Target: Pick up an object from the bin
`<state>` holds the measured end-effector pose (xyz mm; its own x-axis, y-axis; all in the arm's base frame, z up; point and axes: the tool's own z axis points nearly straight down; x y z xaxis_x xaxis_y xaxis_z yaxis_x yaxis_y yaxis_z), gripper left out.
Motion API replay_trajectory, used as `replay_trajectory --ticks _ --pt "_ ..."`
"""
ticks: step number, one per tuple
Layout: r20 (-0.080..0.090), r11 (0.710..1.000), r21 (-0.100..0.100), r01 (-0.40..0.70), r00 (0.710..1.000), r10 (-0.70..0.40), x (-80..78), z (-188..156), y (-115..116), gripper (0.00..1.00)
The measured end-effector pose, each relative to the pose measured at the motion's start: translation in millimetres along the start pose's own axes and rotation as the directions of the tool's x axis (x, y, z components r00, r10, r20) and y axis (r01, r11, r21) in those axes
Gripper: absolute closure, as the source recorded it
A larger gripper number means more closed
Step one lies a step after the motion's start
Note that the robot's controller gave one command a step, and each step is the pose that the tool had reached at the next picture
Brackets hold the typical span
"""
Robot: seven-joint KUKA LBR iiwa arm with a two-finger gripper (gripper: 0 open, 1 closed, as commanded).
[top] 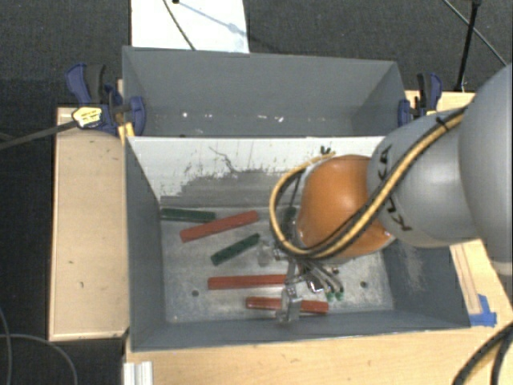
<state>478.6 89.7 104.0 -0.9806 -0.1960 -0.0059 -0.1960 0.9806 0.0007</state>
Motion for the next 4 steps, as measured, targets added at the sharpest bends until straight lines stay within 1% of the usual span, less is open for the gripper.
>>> replay_trajectory --ticks 1,2,3,4 --pt "0.002 0.997 0.0 -0.074 0.997 0.074 0.8 33 -11 0.0" --pt "0.009 1.0 0.002 0.009 1.0 -0.009 -2.7 32 9 0.0" --pt "-0.001 1.0 0.0 0.007 1.0 -0.007 0.1 33 10 1.0" --pt "0.002 1.0 0.001 0.003 1.0 -0.003 -2.1 -25 10 1.0"
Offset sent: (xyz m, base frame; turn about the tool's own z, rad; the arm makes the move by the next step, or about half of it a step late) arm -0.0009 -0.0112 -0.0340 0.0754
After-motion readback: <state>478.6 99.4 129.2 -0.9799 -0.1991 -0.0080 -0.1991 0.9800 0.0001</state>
